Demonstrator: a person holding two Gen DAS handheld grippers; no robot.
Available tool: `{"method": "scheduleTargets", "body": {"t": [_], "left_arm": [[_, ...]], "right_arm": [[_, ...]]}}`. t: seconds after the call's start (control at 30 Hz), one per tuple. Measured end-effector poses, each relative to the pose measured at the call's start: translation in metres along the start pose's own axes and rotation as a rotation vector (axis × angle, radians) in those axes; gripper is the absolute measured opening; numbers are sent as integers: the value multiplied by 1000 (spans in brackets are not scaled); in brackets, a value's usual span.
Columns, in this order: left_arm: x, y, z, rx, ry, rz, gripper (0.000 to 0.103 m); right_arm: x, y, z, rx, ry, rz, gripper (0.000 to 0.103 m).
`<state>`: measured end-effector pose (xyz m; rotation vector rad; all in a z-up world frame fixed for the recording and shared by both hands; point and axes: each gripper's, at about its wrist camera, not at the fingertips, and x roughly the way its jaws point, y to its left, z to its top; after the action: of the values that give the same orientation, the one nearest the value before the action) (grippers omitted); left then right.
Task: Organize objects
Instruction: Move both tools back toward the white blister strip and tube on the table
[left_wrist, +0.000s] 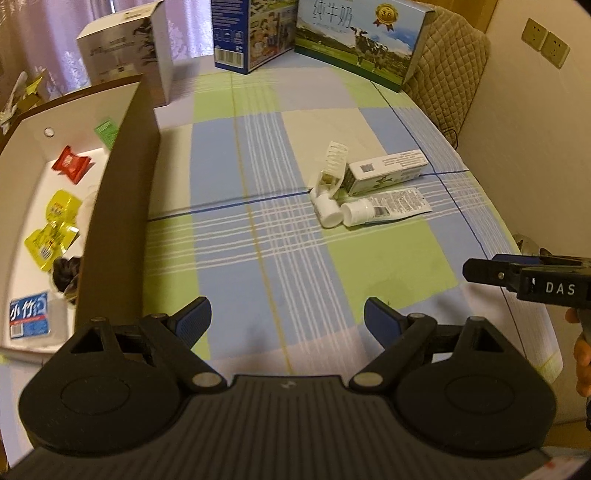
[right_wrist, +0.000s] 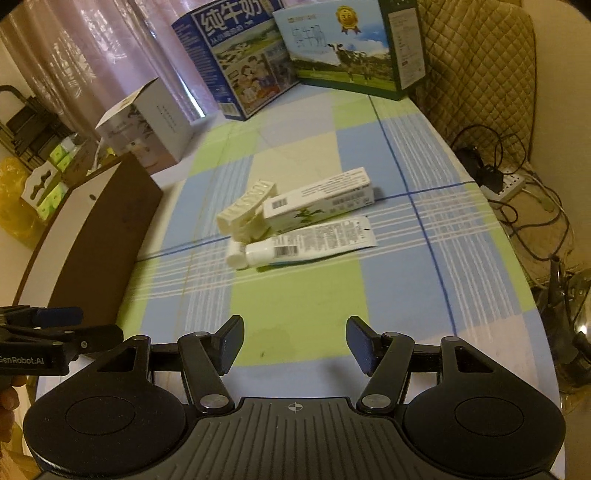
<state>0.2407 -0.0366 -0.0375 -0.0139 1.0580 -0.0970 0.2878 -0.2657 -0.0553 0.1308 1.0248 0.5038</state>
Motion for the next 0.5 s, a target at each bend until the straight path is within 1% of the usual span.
{"method": "scheduleTargets", "body": {"t": [0.2,0.37,0.5], "left_arm": [[15,-9,12,30,4,-16,87],[25,-14,20,44,6,-17,87],[32,-17,25,58,7,-21,87]], "right_arm": [[6,-11,9,15,-4,-17,59],[11,-14,16,10,-4,-35,59],[16,-15,20,12,-5,-32,59]]}}
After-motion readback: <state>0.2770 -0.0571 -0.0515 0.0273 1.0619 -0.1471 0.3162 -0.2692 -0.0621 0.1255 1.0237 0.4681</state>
